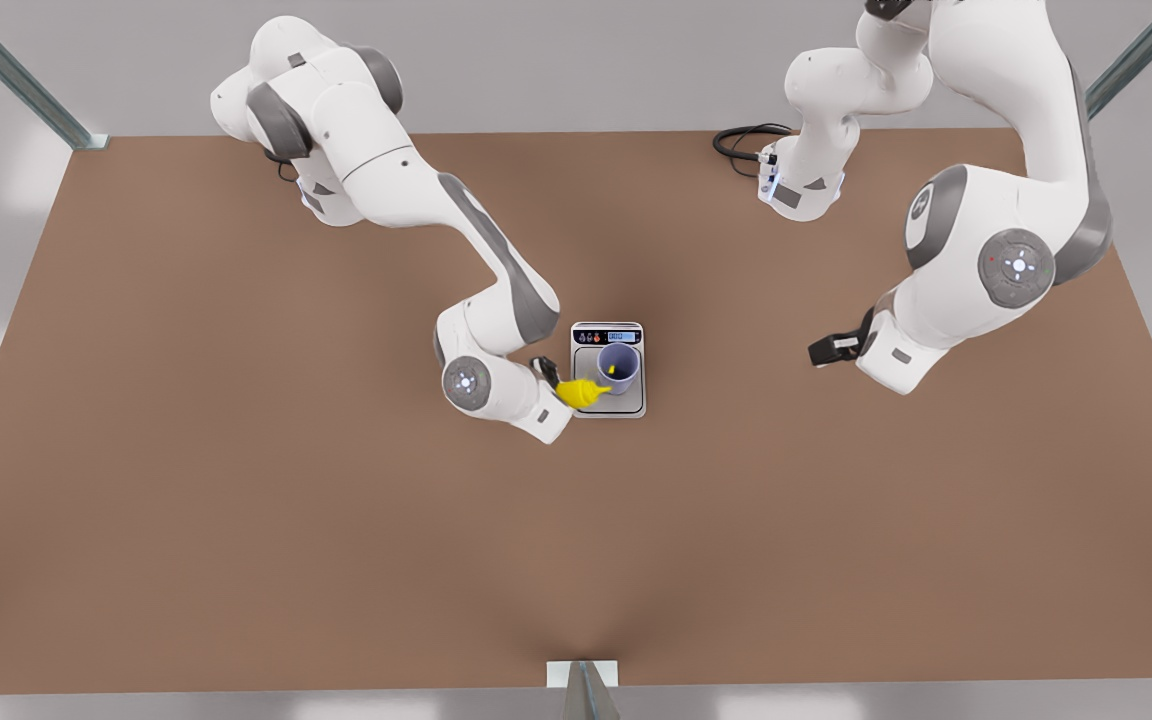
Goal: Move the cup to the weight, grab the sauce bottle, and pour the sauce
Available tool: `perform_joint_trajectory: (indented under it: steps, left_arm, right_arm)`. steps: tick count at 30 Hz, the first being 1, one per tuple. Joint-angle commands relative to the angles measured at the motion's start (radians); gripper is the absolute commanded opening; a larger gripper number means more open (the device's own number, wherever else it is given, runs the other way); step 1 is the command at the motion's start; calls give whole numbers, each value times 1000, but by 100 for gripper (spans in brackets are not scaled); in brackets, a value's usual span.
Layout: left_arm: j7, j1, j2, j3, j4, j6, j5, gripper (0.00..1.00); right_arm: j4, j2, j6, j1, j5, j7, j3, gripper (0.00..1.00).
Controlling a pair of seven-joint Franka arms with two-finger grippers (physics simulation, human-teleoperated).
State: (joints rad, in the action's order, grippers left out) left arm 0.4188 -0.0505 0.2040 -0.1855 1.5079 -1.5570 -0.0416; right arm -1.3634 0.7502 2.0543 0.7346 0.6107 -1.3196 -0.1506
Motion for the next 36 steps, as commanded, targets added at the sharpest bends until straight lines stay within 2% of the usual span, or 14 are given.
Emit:
perform_joint_trajectory:
  steps: [1, 3, 4, 5, 7, 16, 23, 26, 28, 30, 31, 32, 36]
  left_arm:
    - [0, -2, 0, 0, 0, 0, 0, 100]
    - [-2, 0, 2, 0, 0, 0, 0, 100]
    - [-3, 0, 8, 0, 0, 0, 0, 100]
    - [-3, 0, 8, 0, -2, 0, 0, 100]
    - [-3, 0, 8, 0, 0, 0, 0, 100]
    - [2, 0, 8, 0, 3, 3, 0, 100]
    - [-2, 0, 8, 0, 6, 2, 0, 100]
    - [0, 0, 9, 0, 6, 2, 0, 100]
    - [0, 0, 9, 1, 6, 3, 0, 100]
    - [0, 0, 9, 1, 6, 3, 0, 100]
    - [-3, 0, 8, 1, 6, 3, 0, 100]
    - [-5, 0, 8, 1, 5, 2, 0, 100]
    - [-5, 0, 9, 1, 5, 3, 0, 100]
  right_arm:
    - [1, -2, -22, 0, 14, -6, -1, 44]
    - [0, -9, -69, -37, 66, -7, 13, 44]
    - [0, -11, -98, -78, 95, -18, 49, 44]
    - [-2, -17, -95, -98, 98, -13, 85, 44]
    - [-55, -61, -80, -96, 106, -9, 103, 44]
    - [-272, -193, 52, -78, 75, -23, 154, 43]
    - [-293, -193, 99, -63, 29, -16, 160, 43]
    - [-301, -229, 58, -95, 32, -20, 175, 43]
    - [-301, -249, -5, -509, 30, -30, 562, 43]
    - [-290, -246, -126, -737, 29, -128, 698, 43]
    - [-292, -238, -178, -837, 34, -199, 749, 43]
    - [-292, -235, -232, -900, 49, -276, 763, 43]
    - [-275, -128, -312, -1018, 95, -458, 766, 43]
